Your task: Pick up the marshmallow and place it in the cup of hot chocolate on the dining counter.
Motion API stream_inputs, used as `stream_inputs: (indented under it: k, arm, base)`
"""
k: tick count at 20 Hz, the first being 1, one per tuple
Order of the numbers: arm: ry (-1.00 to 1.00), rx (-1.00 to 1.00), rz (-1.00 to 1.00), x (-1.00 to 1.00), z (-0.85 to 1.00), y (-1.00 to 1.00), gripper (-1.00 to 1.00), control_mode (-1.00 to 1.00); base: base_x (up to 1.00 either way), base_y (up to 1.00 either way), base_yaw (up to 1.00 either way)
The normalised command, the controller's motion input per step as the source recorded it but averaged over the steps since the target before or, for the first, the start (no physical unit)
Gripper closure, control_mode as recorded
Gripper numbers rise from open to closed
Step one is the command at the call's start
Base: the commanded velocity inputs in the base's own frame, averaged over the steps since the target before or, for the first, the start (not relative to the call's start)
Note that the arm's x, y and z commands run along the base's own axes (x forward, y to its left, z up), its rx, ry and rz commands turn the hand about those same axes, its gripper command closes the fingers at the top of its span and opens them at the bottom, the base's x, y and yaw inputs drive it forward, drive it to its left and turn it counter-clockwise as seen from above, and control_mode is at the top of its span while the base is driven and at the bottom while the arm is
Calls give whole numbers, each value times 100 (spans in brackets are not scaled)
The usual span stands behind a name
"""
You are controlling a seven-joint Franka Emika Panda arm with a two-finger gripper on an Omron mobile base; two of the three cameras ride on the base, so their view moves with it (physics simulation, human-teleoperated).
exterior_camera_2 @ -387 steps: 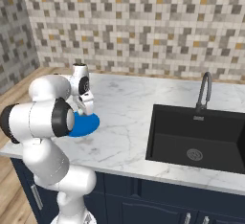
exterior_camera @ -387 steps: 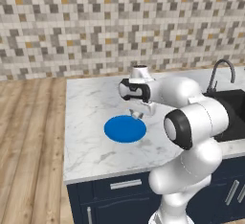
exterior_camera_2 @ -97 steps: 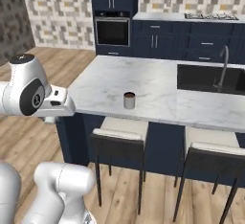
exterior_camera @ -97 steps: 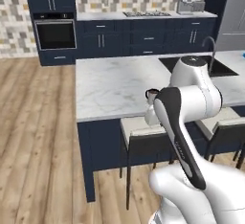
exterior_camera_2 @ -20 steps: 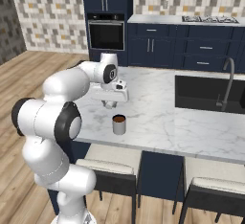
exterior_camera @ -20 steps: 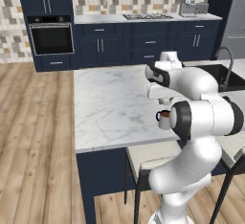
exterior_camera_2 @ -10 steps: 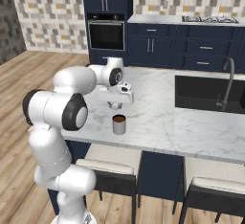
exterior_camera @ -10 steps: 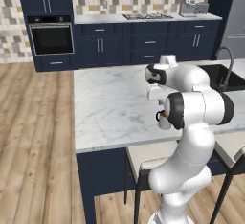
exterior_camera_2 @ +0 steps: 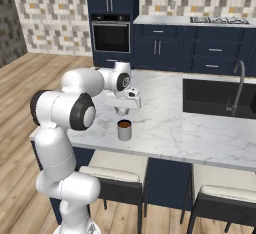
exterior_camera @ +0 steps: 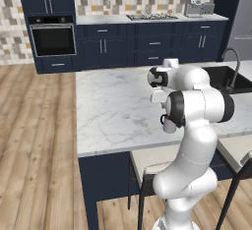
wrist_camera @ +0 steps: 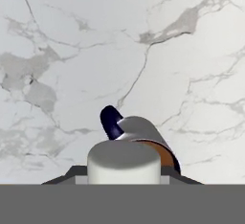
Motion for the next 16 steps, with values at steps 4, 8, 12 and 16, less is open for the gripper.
stream_inputs:
  k: [4, 8, 12, 16]
  arm:
    - [0, 0, -1, 0, -3, -17, 100, -100]
    - [0, 0, -3, -1, 0, -24, 100, -100]
    - [0, 0, -1, 0, -7, -6, 100, -100]
    - [0, 0, 0, 0, -13, 0, 100, -100]
  base:
    - [0, 0, 0]
    - [0, 0, 0]
    - [0, 0, 0]
    - [0, 0, 0]
